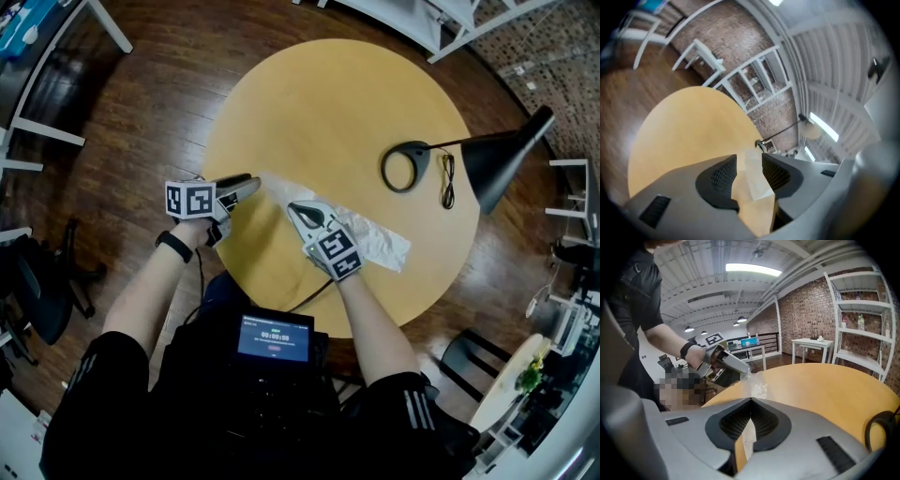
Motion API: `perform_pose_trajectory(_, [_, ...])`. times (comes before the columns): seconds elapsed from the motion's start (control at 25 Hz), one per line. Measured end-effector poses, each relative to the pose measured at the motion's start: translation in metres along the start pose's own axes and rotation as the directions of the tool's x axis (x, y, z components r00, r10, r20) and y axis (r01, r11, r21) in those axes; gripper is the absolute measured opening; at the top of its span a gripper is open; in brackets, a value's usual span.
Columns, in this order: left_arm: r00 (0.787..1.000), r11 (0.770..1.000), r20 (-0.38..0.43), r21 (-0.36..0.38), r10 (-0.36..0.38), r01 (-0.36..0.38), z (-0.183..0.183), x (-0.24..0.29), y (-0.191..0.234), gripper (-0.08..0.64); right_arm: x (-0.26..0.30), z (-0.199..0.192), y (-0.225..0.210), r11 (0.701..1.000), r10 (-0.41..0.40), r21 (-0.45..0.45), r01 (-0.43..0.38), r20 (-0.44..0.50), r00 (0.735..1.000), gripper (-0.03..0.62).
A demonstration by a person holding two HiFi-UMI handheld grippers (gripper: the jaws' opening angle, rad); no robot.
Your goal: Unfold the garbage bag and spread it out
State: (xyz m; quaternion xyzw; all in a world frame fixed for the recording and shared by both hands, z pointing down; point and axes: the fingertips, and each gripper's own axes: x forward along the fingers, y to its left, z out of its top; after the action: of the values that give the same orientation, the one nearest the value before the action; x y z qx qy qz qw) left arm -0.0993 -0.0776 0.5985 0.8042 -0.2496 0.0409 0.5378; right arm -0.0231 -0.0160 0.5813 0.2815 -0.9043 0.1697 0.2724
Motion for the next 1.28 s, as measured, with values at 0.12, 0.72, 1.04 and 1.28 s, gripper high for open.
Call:
perform_pose_trajectory(0.12, [0.997, 0.982, 0.009, -0.171, -0.076, 0.076, 0.009, 0.002, 0.008, 0.173, -0.001, -0.002, 0.009, 1.000, 0.005, -0.025, -0.005, -0.005, 1.000, 0.008])
perform_pose_trajectory(0.72, [0.980, 0.982, -0.195, 0.175, -0.036, 0.070, -0.014, 0.014, -0.018, 0.002, -0.017, 0.001, 0.011, 0.999, 0.005, 0.036, -0.007, 0.043, 0.999, 0.070])
perform_pose_trajectory(1.04, [0.984, 0.976, -0.154, 0.183, -0.091, 0.119, -0.007, 0.006, -0.042, 0.002, -0.018, 0.021, 0.002, 0.996, 0.006, 0.092, -0.012, 0.067, 0.998, 0.164])
perform_pose_trajectory(1.28, [0.977, 0.965, -0.172, 0.207, -0.128, 0.163, -0.011, 0.009, -0.058, 0.002, 0.008, 0.032, 0.009, 0.999, 0.012, 0.037, -0.011, -0.012, 1.000, 0.190])
